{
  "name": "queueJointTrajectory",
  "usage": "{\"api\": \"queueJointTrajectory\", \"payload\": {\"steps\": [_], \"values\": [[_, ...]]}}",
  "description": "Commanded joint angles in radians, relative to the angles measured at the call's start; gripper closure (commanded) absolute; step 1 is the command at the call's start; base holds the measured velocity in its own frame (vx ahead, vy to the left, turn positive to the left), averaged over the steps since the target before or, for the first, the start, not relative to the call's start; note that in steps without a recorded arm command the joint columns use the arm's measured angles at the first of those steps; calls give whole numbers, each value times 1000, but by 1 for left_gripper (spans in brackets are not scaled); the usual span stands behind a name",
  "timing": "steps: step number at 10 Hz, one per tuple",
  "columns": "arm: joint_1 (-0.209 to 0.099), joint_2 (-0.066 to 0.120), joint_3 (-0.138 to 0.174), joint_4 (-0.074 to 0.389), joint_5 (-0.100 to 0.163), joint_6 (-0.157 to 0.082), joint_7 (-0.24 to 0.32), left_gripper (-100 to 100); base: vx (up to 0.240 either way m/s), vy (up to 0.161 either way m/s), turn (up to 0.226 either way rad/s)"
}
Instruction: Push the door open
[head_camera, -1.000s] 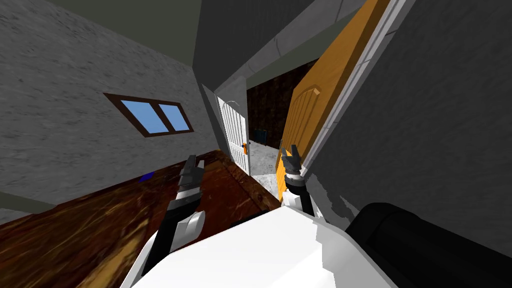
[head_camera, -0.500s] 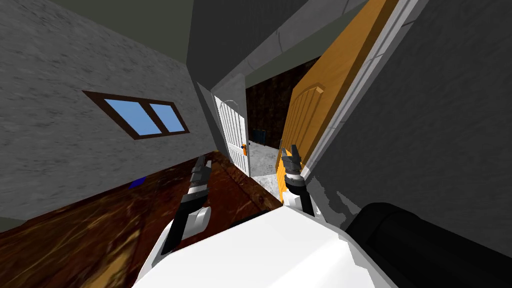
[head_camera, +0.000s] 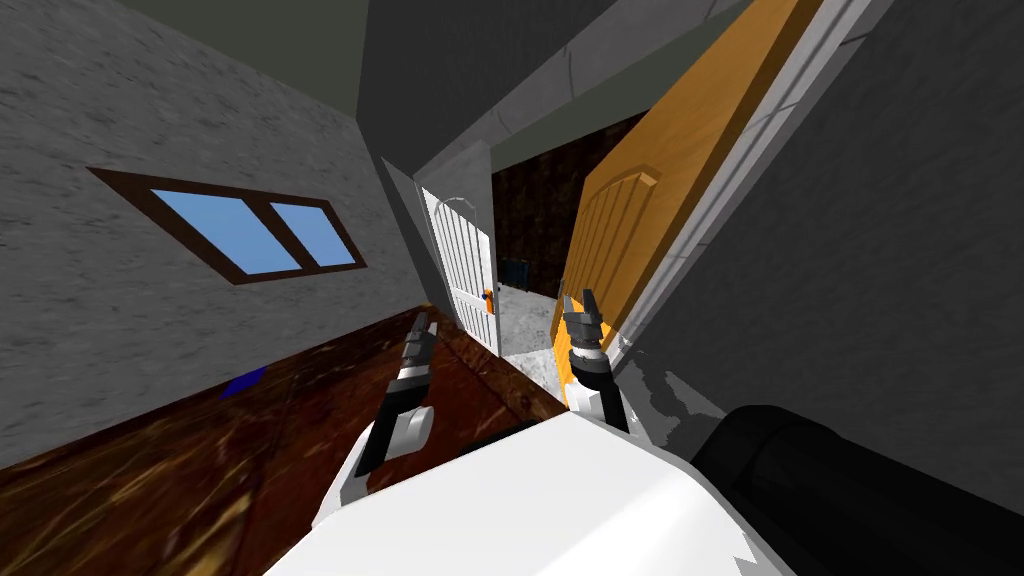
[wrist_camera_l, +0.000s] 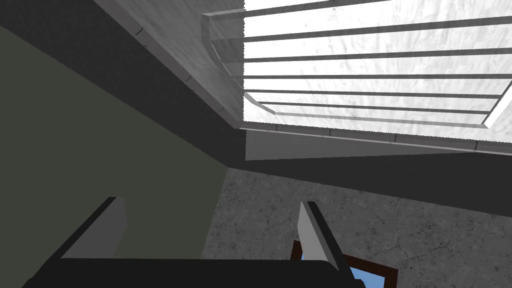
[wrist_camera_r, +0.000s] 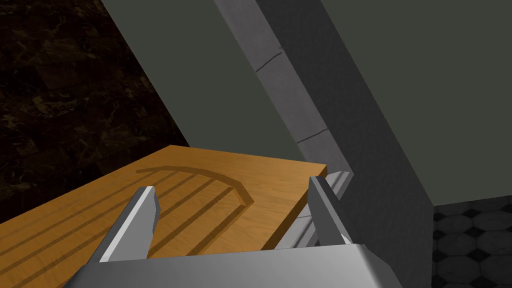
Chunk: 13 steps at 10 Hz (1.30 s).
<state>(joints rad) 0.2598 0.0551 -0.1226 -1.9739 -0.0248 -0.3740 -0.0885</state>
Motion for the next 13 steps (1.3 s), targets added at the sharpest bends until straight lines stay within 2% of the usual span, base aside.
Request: {"api": "queueJointTrajectory", "payload": {"steps": [1,10,11,13], "values": [[-27,6,-12,38,12,5,1,-100,100,81,-90],[-170,25,-86,287,78,-5,8,-100,82,87,-94],[-170,25,-86,288,78,-5,8,-100,56,66,-31],[-204,27,-103,346,93,-8,9,-100,65,77,-83]]}}
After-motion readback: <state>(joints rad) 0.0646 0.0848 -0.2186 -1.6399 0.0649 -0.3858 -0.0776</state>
